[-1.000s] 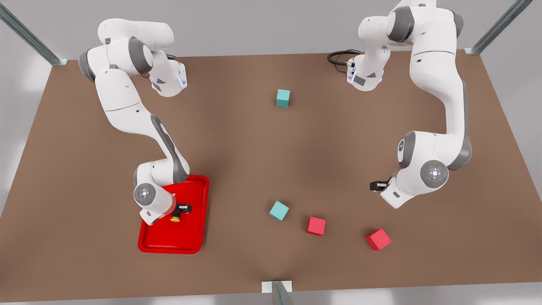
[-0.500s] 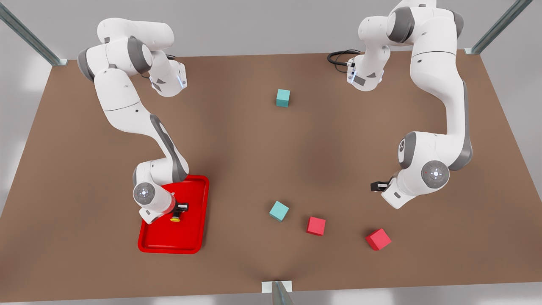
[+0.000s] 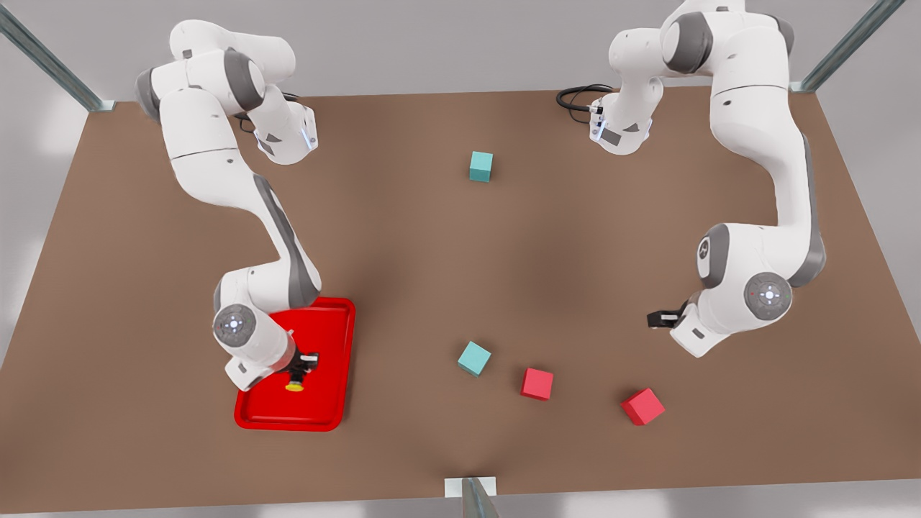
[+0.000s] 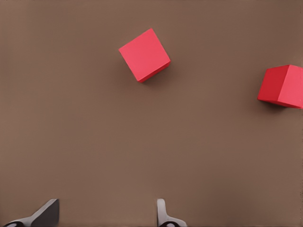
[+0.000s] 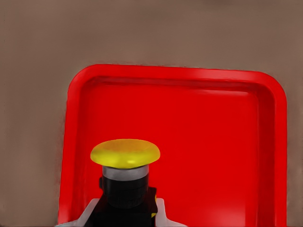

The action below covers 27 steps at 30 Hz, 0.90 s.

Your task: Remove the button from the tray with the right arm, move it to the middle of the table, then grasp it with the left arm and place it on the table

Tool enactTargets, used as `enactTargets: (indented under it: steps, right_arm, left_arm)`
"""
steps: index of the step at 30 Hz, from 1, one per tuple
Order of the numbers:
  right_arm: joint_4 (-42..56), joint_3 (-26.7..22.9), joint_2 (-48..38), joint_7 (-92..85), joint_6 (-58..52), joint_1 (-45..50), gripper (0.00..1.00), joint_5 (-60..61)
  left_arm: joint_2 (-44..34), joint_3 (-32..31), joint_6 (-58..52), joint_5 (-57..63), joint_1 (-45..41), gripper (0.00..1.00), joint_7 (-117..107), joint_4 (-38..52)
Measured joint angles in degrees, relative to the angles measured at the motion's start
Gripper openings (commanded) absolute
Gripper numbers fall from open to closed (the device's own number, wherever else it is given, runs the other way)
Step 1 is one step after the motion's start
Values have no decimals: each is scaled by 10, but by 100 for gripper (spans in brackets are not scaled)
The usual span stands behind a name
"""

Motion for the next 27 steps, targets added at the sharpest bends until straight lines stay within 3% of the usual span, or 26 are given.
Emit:
enactTargets:
  steps: [2,6,12,17,18,19,20,24,26,27]
  right_arm:
    - [78,-78,30,3,-53,87,44,56]
    - [186,-154,105,24,-144,217,44,153]
    - [279,-161,157,81,-235,353,45,245]
    - [316,-116,217,127,-168,379,46,325]
    - [328,-109,235,138,-142,380,56,347]
    - [343,-98,253,150,-114,380,72,363]
    - [352,-88,267,164,-86,379,100,376]
    - [360,-83,273,209,-21,363,100,401]
    - [321,-116,189,220,-38,353,100,392]
    - [243,-123,109,218,-55,347,100,369]
  left_arm:
    - [0,0,-1,0,-2,100,-1,1]
    - [-1,0,-3,-1,1,100,-2,0]
    - [-1,0,-5,0,4,100,-3,-2]
    - [-1,0,-5,0,11,100,-2,-4]
    - [-1,1,-5,0,16,100,0,-4]
    - [-1,1,-6,0,21,100,2,-4]
    - [-1,1,-6,0,27,100,5,-4]
    - [-1,2,-6,0,33,100,15,-2]
    - [-2,2,-6,0,31,100,18,-1]
    - [-4,-2,-6,-1,22,100,18,11]
